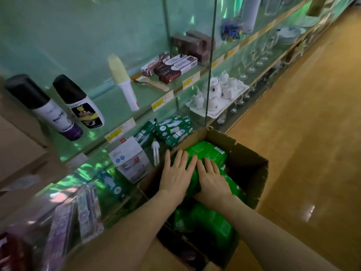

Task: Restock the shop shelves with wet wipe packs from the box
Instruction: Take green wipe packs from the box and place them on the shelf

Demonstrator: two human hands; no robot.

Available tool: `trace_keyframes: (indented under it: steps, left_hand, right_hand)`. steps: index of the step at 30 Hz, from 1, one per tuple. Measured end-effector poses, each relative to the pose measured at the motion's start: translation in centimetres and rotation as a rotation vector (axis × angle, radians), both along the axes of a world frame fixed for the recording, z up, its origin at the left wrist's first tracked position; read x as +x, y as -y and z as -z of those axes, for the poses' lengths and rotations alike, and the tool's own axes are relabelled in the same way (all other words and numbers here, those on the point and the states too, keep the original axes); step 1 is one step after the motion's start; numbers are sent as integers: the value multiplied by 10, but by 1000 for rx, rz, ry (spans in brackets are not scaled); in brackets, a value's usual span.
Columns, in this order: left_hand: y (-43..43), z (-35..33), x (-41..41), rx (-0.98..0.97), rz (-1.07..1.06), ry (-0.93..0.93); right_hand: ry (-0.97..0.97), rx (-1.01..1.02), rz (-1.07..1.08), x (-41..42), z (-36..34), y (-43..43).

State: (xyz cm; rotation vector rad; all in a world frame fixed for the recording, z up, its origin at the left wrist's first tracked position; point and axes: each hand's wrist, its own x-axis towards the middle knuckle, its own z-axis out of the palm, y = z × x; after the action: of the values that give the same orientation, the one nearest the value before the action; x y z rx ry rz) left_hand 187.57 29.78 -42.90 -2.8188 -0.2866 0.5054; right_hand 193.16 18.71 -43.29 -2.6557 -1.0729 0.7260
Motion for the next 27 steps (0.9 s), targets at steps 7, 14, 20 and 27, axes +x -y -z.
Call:
trace_keyframes:
  steps: [7,14,20,27]
  left_hand:
    - [-10,14,6,-70,184,87]
    - [-6,-10,28,-289,155,270]
    - [-7,-56,43,-546,-224,395]
    - [-24,-86,34,-1242,-767,457]
  right_hand:
    - [-164,205,48,17,5,15]
    - [-307,555,469,48,15,19]
    - [-670,676,914,62,28,21]
    - [-853,815,995,74,25,17]
